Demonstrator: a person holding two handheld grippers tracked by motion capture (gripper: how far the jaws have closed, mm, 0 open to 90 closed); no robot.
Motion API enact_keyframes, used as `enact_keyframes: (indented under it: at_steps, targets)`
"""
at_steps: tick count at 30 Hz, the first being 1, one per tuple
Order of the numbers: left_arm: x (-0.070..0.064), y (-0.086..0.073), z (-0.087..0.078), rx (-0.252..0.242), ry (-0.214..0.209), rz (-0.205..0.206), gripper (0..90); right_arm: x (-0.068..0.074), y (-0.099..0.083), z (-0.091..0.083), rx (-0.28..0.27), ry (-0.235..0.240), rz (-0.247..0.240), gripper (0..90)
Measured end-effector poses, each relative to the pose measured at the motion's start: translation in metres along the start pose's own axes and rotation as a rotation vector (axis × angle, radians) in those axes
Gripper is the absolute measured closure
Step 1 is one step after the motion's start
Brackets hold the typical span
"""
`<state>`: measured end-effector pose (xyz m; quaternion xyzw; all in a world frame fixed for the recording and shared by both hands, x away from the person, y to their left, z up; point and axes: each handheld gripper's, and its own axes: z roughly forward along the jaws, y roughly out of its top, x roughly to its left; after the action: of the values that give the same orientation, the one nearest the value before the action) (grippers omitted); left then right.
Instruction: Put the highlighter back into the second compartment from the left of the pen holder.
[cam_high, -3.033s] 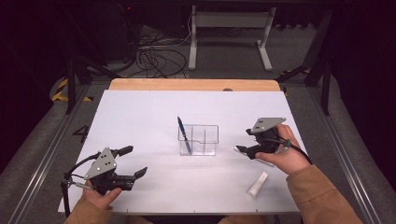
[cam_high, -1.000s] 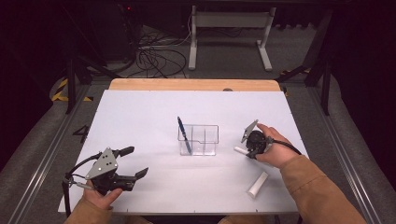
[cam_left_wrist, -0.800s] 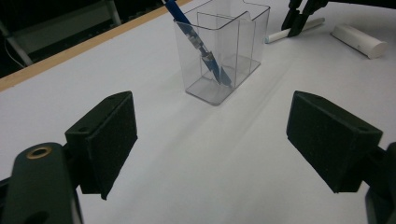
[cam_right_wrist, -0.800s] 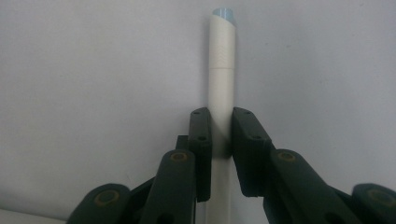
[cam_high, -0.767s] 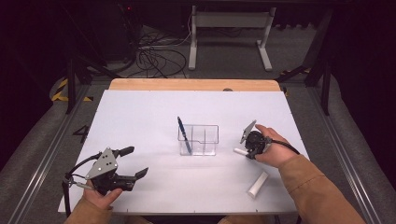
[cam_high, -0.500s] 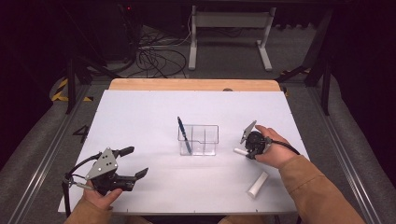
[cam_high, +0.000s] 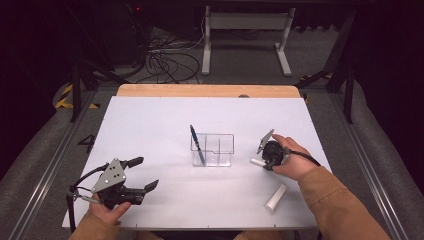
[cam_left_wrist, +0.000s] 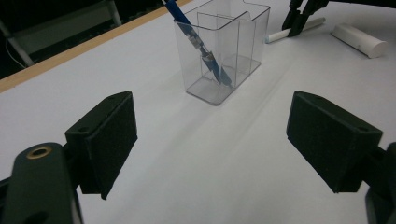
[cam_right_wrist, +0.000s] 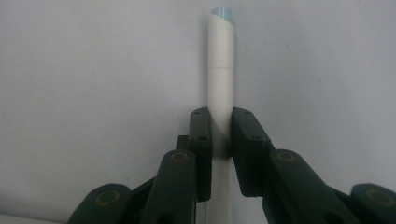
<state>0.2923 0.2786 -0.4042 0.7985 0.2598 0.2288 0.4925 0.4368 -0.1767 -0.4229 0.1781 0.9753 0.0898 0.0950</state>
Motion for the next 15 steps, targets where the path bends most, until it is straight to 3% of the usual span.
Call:
enact_keyframes:
  at_steps: [5, 15]
  targets:
    - [0.0, 0.0, 0.0, -0.001, 0.001, 0.0, 17.0, -0.001, -0.001, -0.001, -0.002, 0.005, 0.015, 79.0]
    - [0.0, 0.0, 0.0, -0.002, 0.0, 0.001, 16.9, -0.001, 0.002, -0.02, -0.07, -0.015, 0.015, 79.0]
